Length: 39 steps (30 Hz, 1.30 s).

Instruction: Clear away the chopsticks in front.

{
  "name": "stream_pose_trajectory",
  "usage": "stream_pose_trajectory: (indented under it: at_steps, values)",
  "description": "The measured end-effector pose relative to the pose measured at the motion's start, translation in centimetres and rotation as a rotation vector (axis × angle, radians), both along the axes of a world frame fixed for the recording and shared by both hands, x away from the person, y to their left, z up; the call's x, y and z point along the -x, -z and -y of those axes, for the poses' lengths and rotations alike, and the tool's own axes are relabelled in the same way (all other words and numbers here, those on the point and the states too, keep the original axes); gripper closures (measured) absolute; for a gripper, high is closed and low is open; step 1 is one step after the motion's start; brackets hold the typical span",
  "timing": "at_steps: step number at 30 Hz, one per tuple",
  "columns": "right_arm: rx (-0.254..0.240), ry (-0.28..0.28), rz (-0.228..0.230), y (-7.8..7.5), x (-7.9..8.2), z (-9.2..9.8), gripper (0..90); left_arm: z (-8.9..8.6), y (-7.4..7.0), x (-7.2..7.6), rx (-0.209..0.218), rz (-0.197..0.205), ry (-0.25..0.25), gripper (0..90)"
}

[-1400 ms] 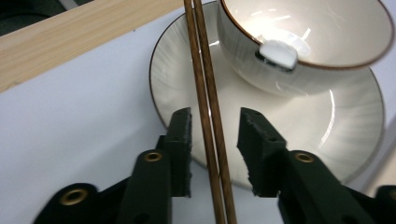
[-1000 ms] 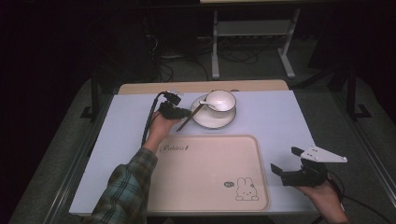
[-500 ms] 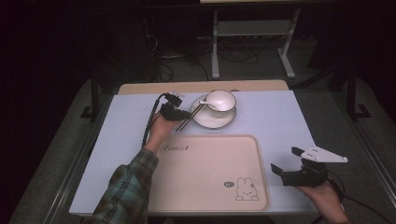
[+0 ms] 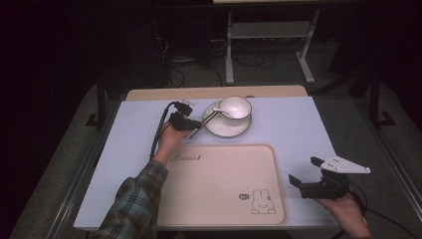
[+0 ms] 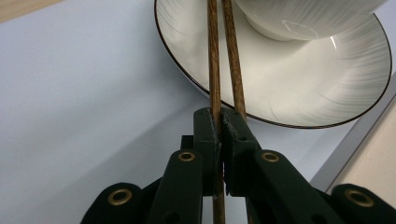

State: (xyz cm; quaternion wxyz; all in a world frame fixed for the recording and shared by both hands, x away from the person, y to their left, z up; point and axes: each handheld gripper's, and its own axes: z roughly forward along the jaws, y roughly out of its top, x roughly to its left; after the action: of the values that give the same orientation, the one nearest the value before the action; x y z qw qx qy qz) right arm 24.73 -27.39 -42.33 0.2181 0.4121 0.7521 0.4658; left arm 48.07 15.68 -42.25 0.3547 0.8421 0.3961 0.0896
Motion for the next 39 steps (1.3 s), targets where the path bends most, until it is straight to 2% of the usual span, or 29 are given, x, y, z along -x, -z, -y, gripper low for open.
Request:
stream_pose_trajectory:
  at_steps: [7,11,16,20,21,23,30,31,32,33,36,37,39]
  values:
    - [-0.001,-0.001,0.001,0.0,0.0,0.0,0.0,-0.7,-0.5,0.4,0.013,0.015,-0.019,85.3]
    - [-0.002,-0.002,0.001,0.0,0.0,0.0,0.0,-1.5,-1.1,1.2,0.021,0.019,-0.025,85.4]
    - [-0.003,-0.001,0.0,0.0,0.0,0.0,0.0,-3.8,-1.8,2.4,0.029,0.02,-0.054,85.4]
    - [-0.002,-0.001,-0.002,0.0,0.0,0.1,0.0,-5.6,-2.2,3.7,0.051,0.028,-0.07,85.4]
    - [-0.001,-0.001,-0.003,0.1,0.0,0.0,0.0,-5.6,-2.2,3.7,0.051,0.028,-0.07,85.4]
    - [0.001,-0.002,-0.004,0.1,-0.1,0.0,0.0,-6.8,-2.3,4.7,0.052,0.03,-0.08,85.4]
    - [0.005,-0.004,-0.006,0.1,-0.1,-0.1,0.0,-8.7,-2.6,7.4,0.067,0.035,-0.089,85.4]
    - [0.005,-0.003,-0.006,0.1,-0.1,-0.1,0.0,-8.7,-2.6,7.4,0.067,0.035,-0.089,85.4]
    - [0.006,-0.004,-0.007,0.1,-0.1,-0.1,0.0,-9.1,-2.8,8.3,0.064,0.039,-0.087,85.4]
    - [0.007,-0.004,-0.006,0.1,-0.1,-0.1,0.0,-9.1,-2.8,8.3,0.064,0.039,-0.087,85.4]
    - [0.009,-0.008,-0.007,0.1,0.0,-0.2,0.0,-9.6,-2.9,10.2,0.066,0.039,-0.083,85.4]
    - [0.009,-0.008,-0.007,0.1,0.0,-0.2,0.0,-9.6,-2.9,10.2,0.066,0.039,-0.083,85.4]
    - [0.01,-0.012,-0.004,0.1,0.0,-0.2,0.0,-9.6,-2.9,11.7,0.061,0.034,-0.072,85.4]
